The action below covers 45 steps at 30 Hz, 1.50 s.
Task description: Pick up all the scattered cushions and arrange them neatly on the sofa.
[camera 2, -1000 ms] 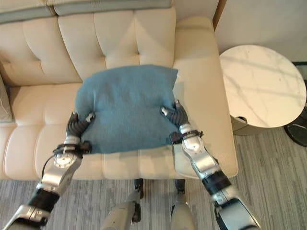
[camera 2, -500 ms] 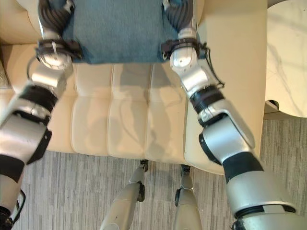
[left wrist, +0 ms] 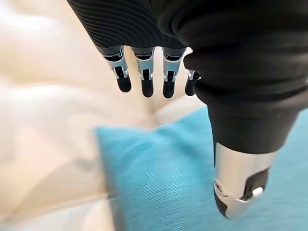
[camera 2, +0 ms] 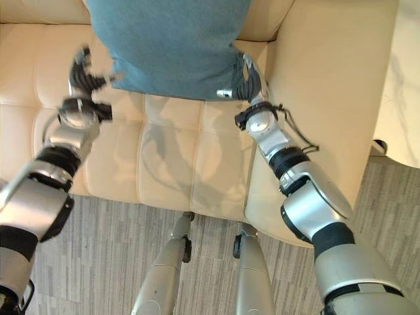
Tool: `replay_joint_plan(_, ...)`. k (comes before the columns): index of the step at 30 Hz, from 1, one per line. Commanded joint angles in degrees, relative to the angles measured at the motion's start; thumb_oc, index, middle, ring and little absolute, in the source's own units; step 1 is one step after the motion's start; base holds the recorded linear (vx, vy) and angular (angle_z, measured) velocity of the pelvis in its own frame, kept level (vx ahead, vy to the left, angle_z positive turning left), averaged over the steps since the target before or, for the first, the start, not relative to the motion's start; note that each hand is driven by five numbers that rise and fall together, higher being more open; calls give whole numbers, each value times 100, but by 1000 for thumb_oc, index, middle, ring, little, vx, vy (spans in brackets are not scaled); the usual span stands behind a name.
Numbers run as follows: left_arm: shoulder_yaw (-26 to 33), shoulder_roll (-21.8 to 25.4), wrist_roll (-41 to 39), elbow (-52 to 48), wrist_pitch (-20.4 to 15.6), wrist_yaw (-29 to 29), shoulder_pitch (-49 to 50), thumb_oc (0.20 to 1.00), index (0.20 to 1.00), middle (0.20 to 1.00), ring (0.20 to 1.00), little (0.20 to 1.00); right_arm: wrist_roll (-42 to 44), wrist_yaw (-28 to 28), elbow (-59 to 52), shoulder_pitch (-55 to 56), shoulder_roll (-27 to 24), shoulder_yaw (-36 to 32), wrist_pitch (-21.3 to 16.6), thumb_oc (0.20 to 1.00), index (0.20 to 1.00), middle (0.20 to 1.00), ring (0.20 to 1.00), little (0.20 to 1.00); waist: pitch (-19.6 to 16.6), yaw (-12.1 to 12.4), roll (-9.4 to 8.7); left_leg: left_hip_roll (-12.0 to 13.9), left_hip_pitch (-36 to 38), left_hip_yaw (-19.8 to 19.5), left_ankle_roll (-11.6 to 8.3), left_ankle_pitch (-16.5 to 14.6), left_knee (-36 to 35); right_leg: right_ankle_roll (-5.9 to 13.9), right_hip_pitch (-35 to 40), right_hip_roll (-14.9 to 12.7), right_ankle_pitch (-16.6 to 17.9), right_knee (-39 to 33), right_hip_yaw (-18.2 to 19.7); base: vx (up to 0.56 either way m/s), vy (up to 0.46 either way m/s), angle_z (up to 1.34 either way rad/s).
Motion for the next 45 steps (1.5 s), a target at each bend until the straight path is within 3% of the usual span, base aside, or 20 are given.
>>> replay_joint_plan(1, 146, 496, -360, -60, -482, 112, -834, 1000, 1000, 1000, 1000, 1000, 133, -187, -518, -673, -47, -373, -429, 1000, 1000, 1000, 1000, 1000, 221, 169, -317, -311, 272, 273, -374, -645, -298, 315, 346, -101, -113, -936, 135, -83, 6, -1)
replay_joint_plan(4, 216, 641, -190, -670, -592, 161, -522, 1000, 1000, 1000, 1000, 1000, 130, -194, -1068, -374, -284, -596, -528, 1000, 1000, 1000, 1000, 1000, 232, 168, -332, -300, 395, 303, -393, -674, -303, 315, 490, -90, -108, -980, 116, -59, 9, 1)
replay_joint_plan(7, 333, 886, 280, -1999, -754, 155, 335, 1000, 1000, 1000, 1000, 1000, -7, -28, -2113, 394, -640, -942, -654, 1000, 1000, 1000, 1000, 1000, 189, 152, -345, -291, 620, 361, -406, -737, -288, 312, 740, -93, -123, -1015, 79, -33, 8, 1)
replay_joint_plan(9, 849, 857, 450, -3554, -885, -315, 2078, 1000, 1000, 1000, 1000, 1000, -356, 472, -3653, 2206, -953, -1521, -782, 1000, 1000, 1000, 1000, 1000, 31, 66, -485, -231, 1100, 455, -380, -967, -133, 280, 1248, -122, -297, -955, 25, 16, 2, -8)
replay_joint_plan(11, 1042, 827, 396, -3925, -879, -462, 2662, 1000, 1000, 1000, 1000, 1000, -407, 624, -4023, 2844, -956, -1739, -784, 1000, 1000, 1000, 1000, 1000, -56, 26, -529, -227, 1195, 471, -349, -1031, -44, 273, 1395, -155, -300, -955, 3, 49, 1, -11)
replay_joint_plan(13, 1433, 485, 664, -4718, -748, -977, 4384, 1000, 1000, 1000, 1000, 1000, -449, 1341, -4829, 4976, -868, -2353, -870, 1000, 1000, 1000, 1000, 1000, -327, -127, -637, -187, 1677, 540, -282, -1269, 105, 283, 1947, -195, -433, -897, -65, 150, 25, -16)
replay_joint_plan(15, 1720, 308, 1129, -4888, -564, -1346, 5616, 1000, 1000, 1000, 1000, 1000, -520, 1896, -4865, 6437, -786, -2715, -800, 1000, 1000, 1000, 1000, 1000, -684, -270, -686, -179, 2104, 592, -209, -1401, 128, 309, 2398, -215, -474, -937, -105, 151, 70, 5)
replay_joint_plan(20, 2056, -191, 1646, -4157, -288, -1668, 6989, 1000, 1000, 1000, 1000, 1000, -1060, 2315, -3948, 7854, -495, -2901, -562, 1000, 1000, 1000, 1000, 1000, -1242, -452, -756, -203, 2722, 724, -82, -1555, 44, 355, 2903, -167, -432, -1099, -36, 64, 82, -13)
replay_joint_plan(24, 2080, -549, 2077, -3110, -144, -1688, 7447, 1000, 1000, 1000, 1000, 1000, -1245, 2408, -2917, 8209, -128, -2796, -425, 1000, 1000, 1000, 1000, 1000, -1505, -602, -795, -244, 3176, 1016, -8, -1628, -171, 462, 3065, -123, -168, -1342, 247, -37, 132, -40)
replay_joint_plan(28, 2006, -582, 2397, -2667, -125, -1610, 7492, 1000, 1000, 1000, 1000, 1000, -1370, 2341, -2431, 8117, -9, -2660, -385, 1000, 1000, 1000, 1000, 1000, -1486, -663, -830, -283, 3257, 1256, 47, -1582, -315, 649, 2865, -85, 216, -1275, 447, -207, 98, -60)
replay_joint_plan(29, 1950, -552, 2455, -2653, -96, -1545, 7420, 1000, 1000, 1000, 1000, 1000, -1289, 2257, -2309, 8036, 89, -2613, -389, 1000, 1000, 1000, 1000, 1000, -1327, -602, -722, -115, 3183, 1361, 64, -1383, -315, 633, 2787, 24, -158, -533, 275, -258, 56, -53)
replay_joint_plan(30, 1951, -551, 2455, -2652, -95, -1545, 7418, 1000, 1000, 1000, 1000, 1000, -1289, 2256, -2308, 8033, 91, -2613, -389, 1000, 1000, 1000, 1000, 1000, -1336, -600, -726, -116, 3168, 1364, 63, -1374, -315, 631, 2770, 23, -152, -531, 279, -464, 103, -71)
replay_joint_plan(31, 1862, -495, 2595, -2611, -62, -1525, 7352, 1000, 1000, 1000, 1000, 1000, -1283, 2232, -2260, 8040, 149, -2571, -401, 1000, 1000, 1000, 1000, 1000, -1294, -550, -605, 24, 3049, 1390, 80, -1224, -315, 469, 2849, 91, -619, 467, 154, -300, 40, -60)
replay_joint_plan(33, 1827, -456, 2676, -2571, -58, -1518, 7309, 1000, 1000, 1000, 1000, 1000, -1283, 2223, -2233, 8050, 144, -2573, -416, 1000, 1000, 1000, 1000, 1000, -1331, -531, -579, 48, 2981, 1361, 66, -1178, -315, 417, 2939, 126, -737, 746, 164, -282, -9, -25)
replay_joint_plan(34, 1705, -347, 2921, -2603, -24, -1506, 7223, 1000, 1000, 1000, 1000, 1000, -1287, 2176, -2175, 8073, 158, -2618, -431, 1000, 1000, 1000, 1000, 1000, -1415, -490, -566, 62, 2860, 1303, 51, -1063, -315, 388, 3181, 218, -821, 1443, 278, -251, -91, 17)
replay_joint_plan(35, 1653, -299, 3107, -2658, -27, -1474, 7198, 1000, 1000, 1000, 1000, 1000, -1324, 2145, -2135, 8076, 167, -2632, -429, 1000, 1000, 1000, 1000, 1000, -1464, -443, -548, 98, 2792, 1297, 27, -994, -315, 368, 3254, 299, -749, 1565, 331, -310, -142, 31)
replay_joint_plan(38, 1461, -378, 3224, -2510, -66, -1404, 7008, 1000, 1000, 1000, 1000, 1000, -1286, 2046, -1978, 7927, 216, -2614, -405, 1000, 1000, 1000, 1000, 1000, -1549, -322, -666, 30, 2449, 1329, -111, -723, -315, 100, 3959, 483, -1407, 265, 329, -199, -147, 7)
replay_joint_plan(40, 1452, -465, 3149, -2476, -54, -1362, 6945, 1000, 1000, 1000, 1000, 1000, -1300, 1963, -1974, 7846, 165, -2606, -395, 1000, 1000, 1000, 1000, 1000, -1541, -288, -614, 110, 2158, 1410, -267, -536, -315, -77, 4153, 630, -1695, -488, 355, -222, -120, 13)
replay_joint_plan(43, 1464, -534, 3103, -2469, -40, -1299, 6925, 1000, 1000, 1000, 1000, 1000, -1327, 1929, -1946, 7765, 76, -2577, -374, 1000, 1000, 1000, 1000, 1000, -1457, -286, -554, 164, 1984, 1334, -426, -386, -299, -154, 4099, 702, -1630, -728, 348, -297, -84, 15)
replay_joint_plan(45, 1472, -618, 3047, -2445, -35, -1318, 6894, 1000, 1000, 1000, 1000, 1000, -1368, 1910, -1951, 7733, -45, -2577, -341, 1000, 1000, 1000, 1000, 1000, -1343, -300, -598, 46, 1891, 1078, -377, -662, 120, -148, 3962, 595, -1478, -806, 295, -356, -17, 4)
